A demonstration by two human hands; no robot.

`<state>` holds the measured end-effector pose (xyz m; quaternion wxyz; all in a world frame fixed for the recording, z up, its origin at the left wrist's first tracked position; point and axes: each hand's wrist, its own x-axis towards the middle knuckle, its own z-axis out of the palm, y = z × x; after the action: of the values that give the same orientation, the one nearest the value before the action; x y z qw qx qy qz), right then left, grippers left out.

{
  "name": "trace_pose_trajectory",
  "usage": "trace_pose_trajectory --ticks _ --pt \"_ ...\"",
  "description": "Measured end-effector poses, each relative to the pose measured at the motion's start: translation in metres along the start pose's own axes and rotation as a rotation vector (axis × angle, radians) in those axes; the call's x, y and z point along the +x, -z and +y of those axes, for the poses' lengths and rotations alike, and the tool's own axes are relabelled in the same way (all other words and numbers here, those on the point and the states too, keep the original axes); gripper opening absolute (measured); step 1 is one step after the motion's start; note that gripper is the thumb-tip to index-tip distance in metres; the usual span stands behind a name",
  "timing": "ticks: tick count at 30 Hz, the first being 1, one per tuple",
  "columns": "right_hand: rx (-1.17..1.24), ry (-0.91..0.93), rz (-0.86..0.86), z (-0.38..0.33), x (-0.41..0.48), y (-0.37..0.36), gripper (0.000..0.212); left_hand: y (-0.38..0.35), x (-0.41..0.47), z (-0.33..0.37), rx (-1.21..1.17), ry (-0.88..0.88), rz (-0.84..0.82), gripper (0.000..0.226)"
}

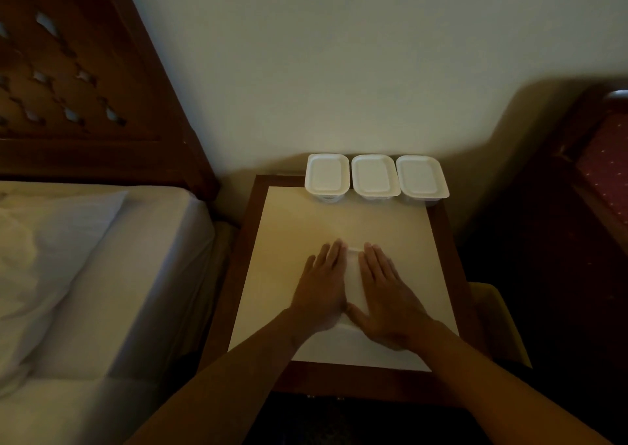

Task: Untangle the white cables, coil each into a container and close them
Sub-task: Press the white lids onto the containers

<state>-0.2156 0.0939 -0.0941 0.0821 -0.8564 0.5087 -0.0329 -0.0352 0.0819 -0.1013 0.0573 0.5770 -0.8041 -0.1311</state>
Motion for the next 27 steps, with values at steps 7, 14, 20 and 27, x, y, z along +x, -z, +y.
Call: trace_pose_trajectory --ticks 7,14,20,27 --pt "-0.052 0.084 -0.060 0.007 0.006 0.006 0.102 0.008 0.004 -0.010 -0.252 -0.047 0.175 0.049" --pt "0.029 0.070 -0.041 0.006 0.005 0.007 0.078 0.008 0.011 0.000 -0.586 0.176 0.309 0.023" --pt "0.173 -0.098 0.069 0.000 -0.012 0.008 0.074 0.004 -0.007 -0.002 -0.494 0.419 0.282 0.035" --pt "0.084 -0.171 0.025 -0.017 -0.014 0.003 0.069 -0.003 -0.027 0.012 -0.501 0.414 0.342 0.034"
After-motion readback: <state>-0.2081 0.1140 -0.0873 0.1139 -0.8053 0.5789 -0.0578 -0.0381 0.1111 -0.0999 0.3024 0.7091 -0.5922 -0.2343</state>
